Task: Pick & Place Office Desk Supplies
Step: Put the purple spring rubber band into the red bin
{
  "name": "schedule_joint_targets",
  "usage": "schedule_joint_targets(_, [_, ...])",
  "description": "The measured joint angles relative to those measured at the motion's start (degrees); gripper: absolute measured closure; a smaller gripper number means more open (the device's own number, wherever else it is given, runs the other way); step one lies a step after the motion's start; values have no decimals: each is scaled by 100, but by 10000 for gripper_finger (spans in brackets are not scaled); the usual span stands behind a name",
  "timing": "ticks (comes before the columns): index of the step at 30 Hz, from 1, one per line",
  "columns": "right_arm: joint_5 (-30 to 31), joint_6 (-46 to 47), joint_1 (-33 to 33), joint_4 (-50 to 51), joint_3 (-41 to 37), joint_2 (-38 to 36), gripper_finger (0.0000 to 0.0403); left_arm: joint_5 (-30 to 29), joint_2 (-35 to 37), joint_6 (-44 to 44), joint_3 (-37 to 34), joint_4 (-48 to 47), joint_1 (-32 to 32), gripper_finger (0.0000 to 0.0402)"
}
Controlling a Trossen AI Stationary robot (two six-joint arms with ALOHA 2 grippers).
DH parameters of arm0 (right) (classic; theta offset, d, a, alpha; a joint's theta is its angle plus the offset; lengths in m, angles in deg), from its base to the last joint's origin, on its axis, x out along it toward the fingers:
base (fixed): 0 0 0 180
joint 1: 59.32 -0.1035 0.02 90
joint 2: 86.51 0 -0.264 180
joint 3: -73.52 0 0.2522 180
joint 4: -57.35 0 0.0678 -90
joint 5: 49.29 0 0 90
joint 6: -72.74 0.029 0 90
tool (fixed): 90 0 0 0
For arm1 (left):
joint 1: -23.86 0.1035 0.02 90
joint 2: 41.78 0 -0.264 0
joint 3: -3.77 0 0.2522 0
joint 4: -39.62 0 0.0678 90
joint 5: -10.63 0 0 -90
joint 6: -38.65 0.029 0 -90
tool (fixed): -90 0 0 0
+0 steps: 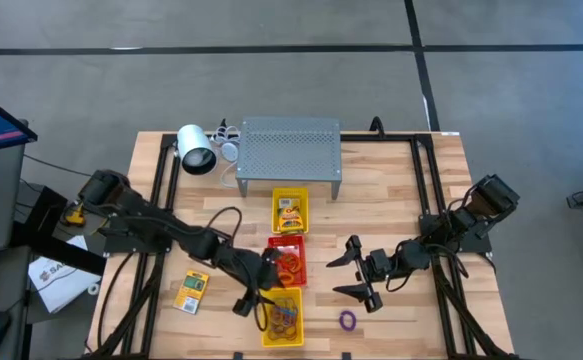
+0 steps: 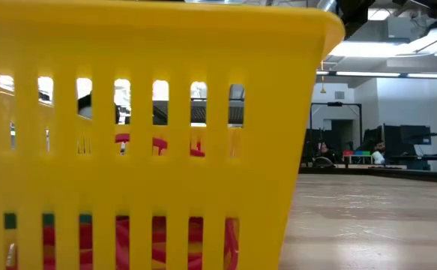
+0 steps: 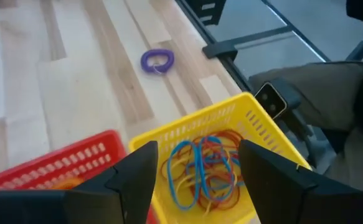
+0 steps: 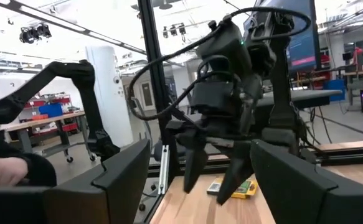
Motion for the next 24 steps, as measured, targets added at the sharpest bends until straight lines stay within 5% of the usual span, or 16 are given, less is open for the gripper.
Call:
schedule_joint_targets(6, [14, -87, -42, 492, 255, -95, 129, -12, 604, 0, -227, -389, 7, 187])
schedule_joint_targets(17, [168, 1615, 16, 7296, 1628, -1096, 129, -1112, 1958, -183, -1046, -228, 42, 199])
schedule_joint_targets(24, [68, 2743, -330, 8401, 1696, -968, 129, -1381, 2247, -518, -1717, 768, 44, 199])
